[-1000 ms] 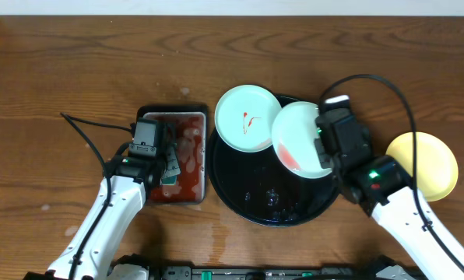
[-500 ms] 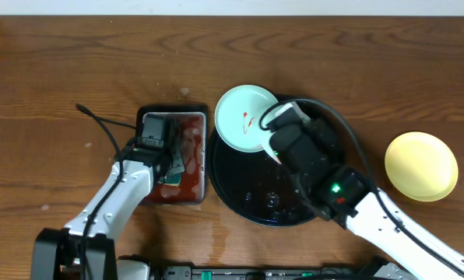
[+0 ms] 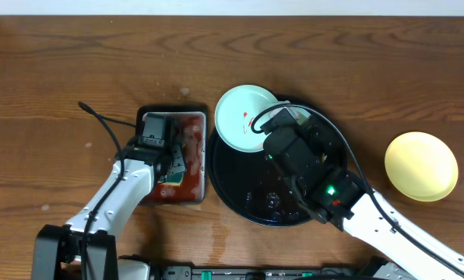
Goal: Clean dirty plates on tray and stack at the side
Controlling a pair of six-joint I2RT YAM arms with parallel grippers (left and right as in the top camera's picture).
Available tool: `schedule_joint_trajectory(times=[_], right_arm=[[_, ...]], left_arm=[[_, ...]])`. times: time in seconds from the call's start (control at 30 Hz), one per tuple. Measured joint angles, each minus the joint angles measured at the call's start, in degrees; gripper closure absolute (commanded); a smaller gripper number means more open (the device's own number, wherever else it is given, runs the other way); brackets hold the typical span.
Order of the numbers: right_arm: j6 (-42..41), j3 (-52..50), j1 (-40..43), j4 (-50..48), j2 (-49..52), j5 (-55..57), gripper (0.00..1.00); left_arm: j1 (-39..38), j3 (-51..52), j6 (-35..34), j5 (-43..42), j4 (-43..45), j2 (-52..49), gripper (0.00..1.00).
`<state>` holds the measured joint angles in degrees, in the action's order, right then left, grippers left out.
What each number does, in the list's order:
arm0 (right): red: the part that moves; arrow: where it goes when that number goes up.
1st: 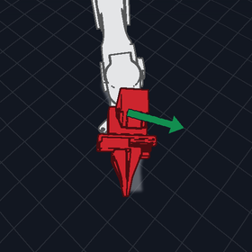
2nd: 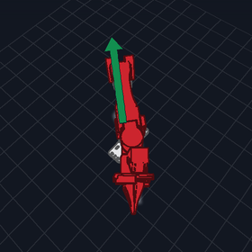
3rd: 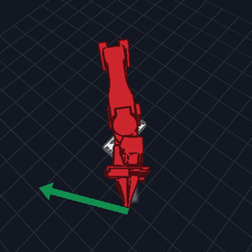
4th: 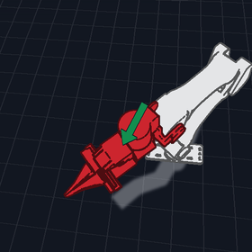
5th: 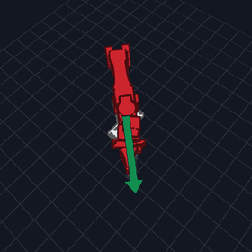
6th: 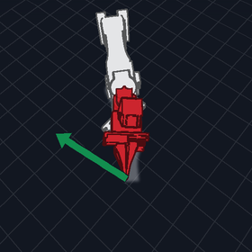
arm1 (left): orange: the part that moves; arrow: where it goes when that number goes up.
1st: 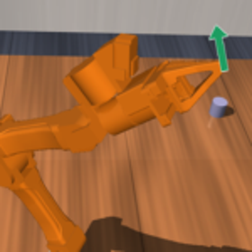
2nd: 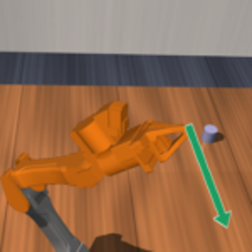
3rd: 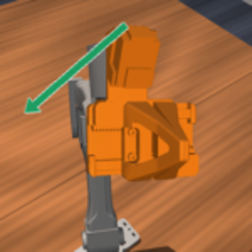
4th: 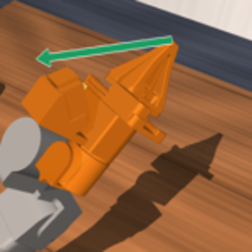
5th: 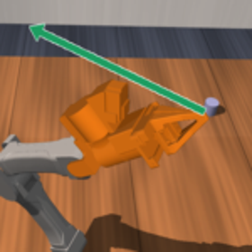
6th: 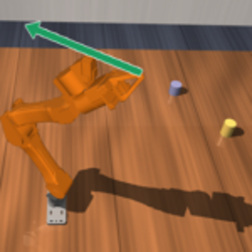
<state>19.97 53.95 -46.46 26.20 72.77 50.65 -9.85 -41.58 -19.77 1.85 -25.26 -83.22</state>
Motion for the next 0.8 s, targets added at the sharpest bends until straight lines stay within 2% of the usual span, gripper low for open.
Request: schedule_joint_trajectory(times=[0.4, 0.47, 0.53, 0.57, 0.63, 0.8], right_arm=[[0.07, 0.00, 0.00, -0.04, 0.59, 0.33, 0.99], [0.13, 0.00, 0.00, -0.02, 0.68, 0.33, 0.99], [0.15, 0.00, 0.00, -0.02, 0.68, 0.35, 0.99], [0.15, 0.00, 0.00, 0.00, 0.68, 0.35, 0.99], [0.15, 0.00, 0.00, 0.07, 0.68, 0.35, 0.99], [0.15, 0.00, 0.00, 0.09, 0.68, 0.37, 0.99]], left_arm=[[0.00, 0.00, 0.13, 0.00, 4.22, -2.89, 0.39], [0.00, 0.00, 0.13, 0.00, 5.05, -5.05, 0.43], [0.00, 0.00, -0.02, 0.00, 5.38, -6.82, 0.57], [0.00, -0.07, 0.04, 0.24, 5.62, -7.30, 0.72], [0.02, -0.09, 0.09, 0.44, 6.05, -7.43, 0.92], [0.09, -0.09, 0.33, 0.46, 6.32, -7.37, 0.93]])
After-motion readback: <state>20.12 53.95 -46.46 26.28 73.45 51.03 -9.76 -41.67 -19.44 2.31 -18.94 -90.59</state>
